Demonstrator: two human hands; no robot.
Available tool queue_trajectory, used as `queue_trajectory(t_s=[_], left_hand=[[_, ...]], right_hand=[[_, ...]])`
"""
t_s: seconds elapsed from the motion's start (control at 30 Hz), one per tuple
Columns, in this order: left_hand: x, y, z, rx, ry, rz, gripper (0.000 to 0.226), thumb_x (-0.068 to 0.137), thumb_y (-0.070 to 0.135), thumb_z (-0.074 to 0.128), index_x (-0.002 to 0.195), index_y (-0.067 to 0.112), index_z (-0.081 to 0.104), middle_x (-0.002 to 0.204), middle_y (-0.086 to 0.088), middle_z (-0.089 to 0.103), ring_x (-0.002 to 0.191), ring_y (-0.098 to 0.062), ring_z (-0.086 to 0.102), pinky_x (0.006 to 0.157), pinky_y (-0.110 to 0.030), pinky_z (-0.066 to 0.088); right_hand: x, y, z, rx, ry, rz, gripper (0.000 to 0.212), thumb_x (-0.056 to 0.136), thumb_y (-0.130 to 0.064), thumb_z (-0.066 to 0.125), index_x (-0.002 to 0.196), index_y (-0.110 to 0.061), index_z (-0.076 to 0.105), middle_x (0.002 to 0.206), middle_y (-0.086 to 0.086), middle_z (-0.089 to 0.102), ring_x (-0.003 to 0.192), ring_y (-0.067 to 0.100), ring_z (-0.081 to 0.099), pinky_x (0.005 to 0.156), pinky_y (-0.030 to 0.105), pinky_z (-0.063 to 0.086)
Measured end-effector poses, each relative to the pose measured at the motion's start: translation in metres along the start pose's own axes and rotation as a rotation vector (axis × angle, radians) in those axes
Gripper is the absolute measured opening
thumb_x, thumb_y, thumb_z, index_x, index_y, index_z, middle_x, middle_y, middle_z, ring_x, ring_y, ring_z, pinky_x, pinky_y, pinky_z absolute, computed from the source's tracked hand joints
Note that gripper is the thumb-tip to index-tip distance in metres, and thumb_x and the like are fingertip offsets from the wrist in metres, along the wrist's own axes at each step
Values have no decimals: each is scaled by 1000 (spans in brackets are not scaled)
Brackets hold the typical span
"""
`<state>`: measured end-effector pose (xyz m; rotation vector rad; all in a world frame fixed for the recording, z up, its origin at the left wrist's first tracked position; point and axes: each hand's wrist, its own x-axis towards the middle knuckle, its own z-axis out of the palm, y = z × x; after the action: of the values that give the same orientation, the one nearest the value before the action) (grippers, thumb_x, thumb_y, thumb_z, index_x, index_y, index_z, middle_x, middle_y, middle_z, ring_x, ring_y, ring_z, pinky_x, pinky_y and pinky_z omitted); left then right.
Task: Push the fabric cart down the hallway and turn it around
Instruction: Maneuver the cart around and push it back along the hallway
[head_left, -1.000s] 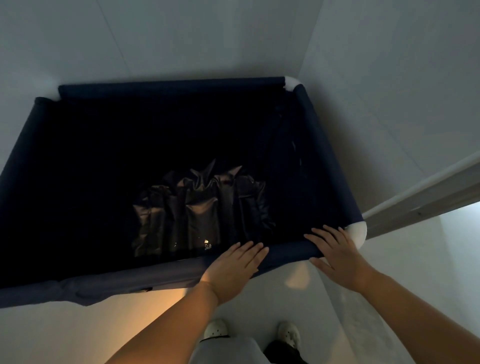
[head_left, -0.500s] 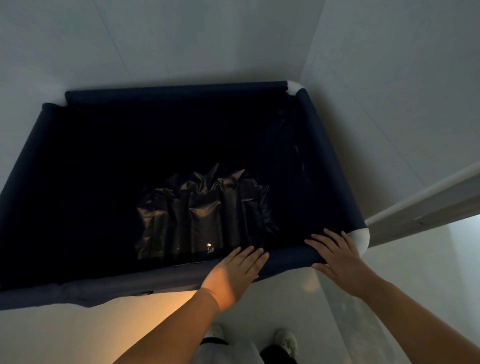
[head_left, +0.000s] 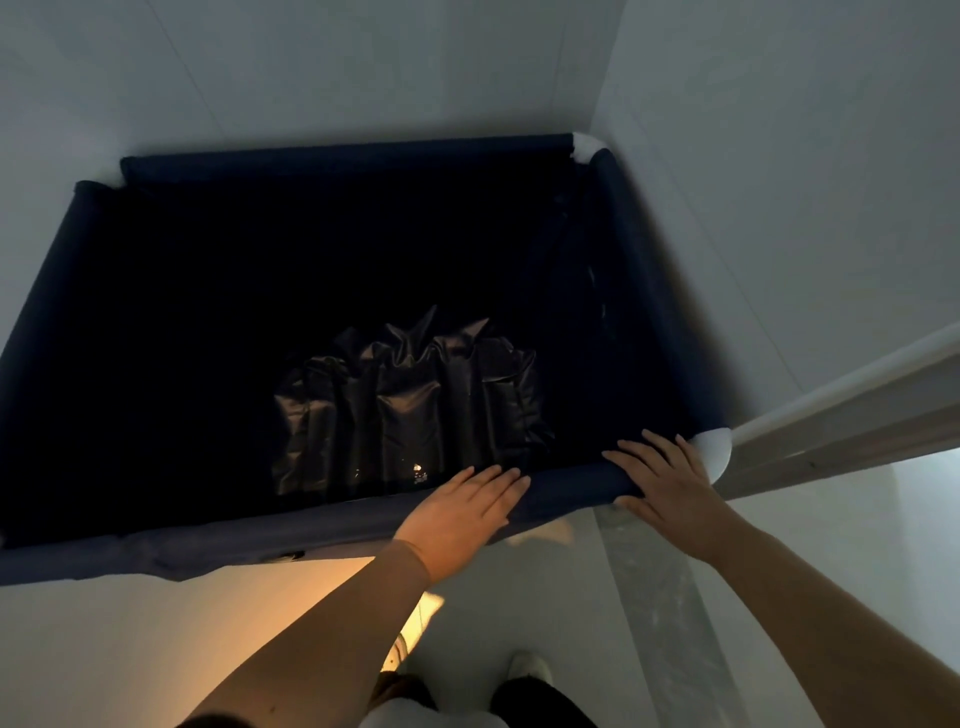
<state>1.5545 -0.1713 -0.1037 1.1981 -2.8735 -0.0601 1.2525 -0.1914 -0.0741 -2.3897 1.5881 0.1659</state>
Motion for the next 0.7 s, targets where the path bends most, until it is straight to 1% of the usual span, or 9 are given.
queue_trajectory(t_s=[0.03,0.1,0.2,0.27,0.4,0.5,0.57,0.67,0.7], left_hand=[[6,2,0,3,-4,-1,56,91,33,53,140,12,35,138,-3,49,124,-18,47,102,-34,37],[16,4,0,11,-5,0,56,92,32,53,140,11,34,139,-4,48,125,-19,46,103,-34,36],[28,2,0,18,3,-6,56,92,31,53,140,11,35,139,-4,49,124,-19,47,103,-35,36],[33,-2,-1,35,1,-14,56,91,32,54,139,11,36,138,-4,49,124,-19,48,102,-34,37],[44,-15,-3,67,-19,-30,56,92,33,53,140,11,34,139,-4,48,125,-18,47,102,-33,37],[54,-19,-2,73,-42,-50,55,96,32,45,143,10,25,144,-5,42,129,-20,41,105,-34,32],[60,-19,0,72,-40,-67,56,97,31,42,144,9,21,145,-6,40,131,-21,39,107,-34,29],[65,-17,4,58,-49,-72,60,97,30,42,144,8,12,147,-7,37,133,-22,35,109,-35,24],[66,-17,5,60,-48,-69,61,97,30,42,144,8,10,147,-8,37,133,-23,34,109,-36,22]], right_hand=[[1,6,-1,-7,8,-6,53,92,-51,41,137,-23,40,140,3,45,135,30,27,111,48,9],[3,16,-3,-22,23,-11,54,91,-50,40,137,-22,41,140,4,46,134,31,28,111,49,10],[10,25,-6,-14,51,-1,51,91,-41,52,138,-21,41,141,5,44,135,32,26,112,48,7],[19,28,-8,-13,61,-10,53,90,-38,54,138,-21,40,143,5,42,136,31,24,112,47,6],[37,34,-12,-31,40,-24,53,93,-42,46,141,-23,33,147,3,35,138,29,17,112,46,2],[50,43,-16,-52,36,-18,54,93,-42,46,141,-24,33,147,3,34,138,29,17,112,46,1],[55,48,-20,-58,34,-22,53,92,-43,47,140,-23,36,146,5,38,137,31,21,112,48,5],[57,51,-24,-58,29,-21,60,87,-51,30,136,-18,43,140,9,45,133,35,31,109,53,15],[57,51,-24,-57,29,-16,62,86,-51,28,135,-17,45,139,10,47,132,36,33,109,54,17]])
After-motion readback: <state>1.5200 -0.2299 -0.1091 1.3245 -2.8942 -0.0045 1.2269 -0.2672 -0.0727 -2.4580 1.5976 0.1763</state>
